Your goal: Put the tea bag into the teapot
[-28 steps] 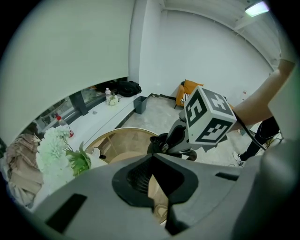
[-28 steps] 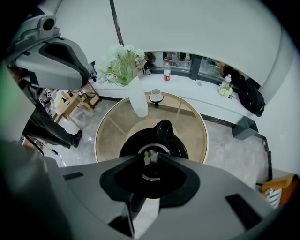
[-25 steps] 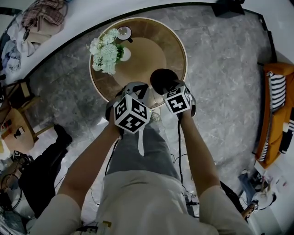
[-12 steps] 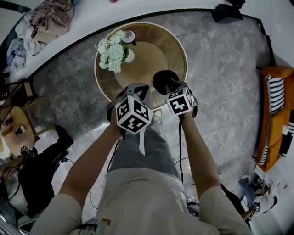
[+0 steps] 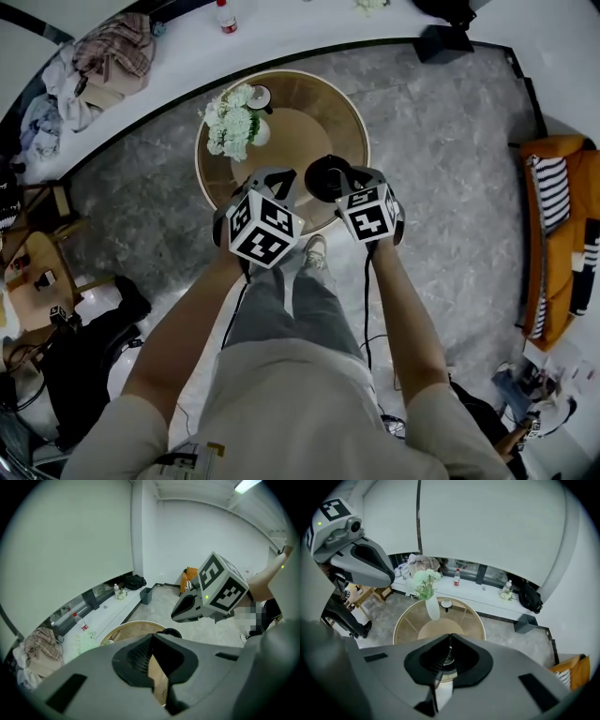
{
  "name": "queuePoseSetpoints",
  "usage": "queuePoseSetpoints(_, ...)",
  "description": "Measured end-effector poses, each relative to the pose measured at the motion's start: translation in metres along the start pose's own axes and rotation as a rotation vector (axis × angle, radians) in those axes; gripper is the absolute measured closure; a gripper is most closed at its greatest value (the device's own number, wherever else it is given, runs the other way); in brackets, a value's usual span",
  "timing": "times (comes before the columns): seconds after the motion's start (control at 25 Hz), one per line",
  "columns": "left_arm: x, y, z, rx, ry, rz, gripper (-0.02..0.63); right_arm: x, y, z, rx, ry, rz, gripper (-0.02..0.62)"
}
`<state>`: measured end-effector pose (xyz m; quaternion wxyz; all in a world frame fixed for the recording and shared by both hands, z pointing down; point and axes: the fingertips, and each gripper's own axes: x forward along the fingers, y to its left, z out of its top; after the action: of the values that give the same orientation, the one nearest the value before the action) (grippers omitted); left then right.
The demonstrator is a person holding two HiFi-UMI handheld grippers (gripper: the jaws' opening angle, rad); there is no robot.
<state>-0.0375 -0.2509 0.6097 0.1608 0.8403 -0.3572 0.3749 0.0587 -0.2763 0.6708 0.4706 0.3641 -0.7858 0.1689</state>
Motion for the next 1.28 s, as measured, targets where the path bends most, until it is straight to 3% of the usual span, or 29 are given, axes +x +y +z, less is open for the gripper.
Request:
queuePoseSetpoints(0.24,-0.027,0.004,0.028,0.101,-0.023,0.056,0.598,-0.053,-0.015,0.036,0.011,-0.088,-0.043,0.581)
queuePoseSetpoints(0.56,-0.080,0.006,0.079,0.100,-0.127,0.083,0.598,-0.133,-0.035,0.093,0.051,-0.257,-0.112,0.586)
queuePoseSetpoints(0.8,-0.128,0.015,0.120,0.097,-0.215,0.133,0.598,-0.196,-0.035,0.139,0.143,-0.429,-0.032,0.586)
queuePoseSetpoints(1.28,-0.220,0.026,0.193,0.152,-0.395,0.220,0.598,-0.338,-0.029,0.210,0.065,-0.733,-0.076,0.586)
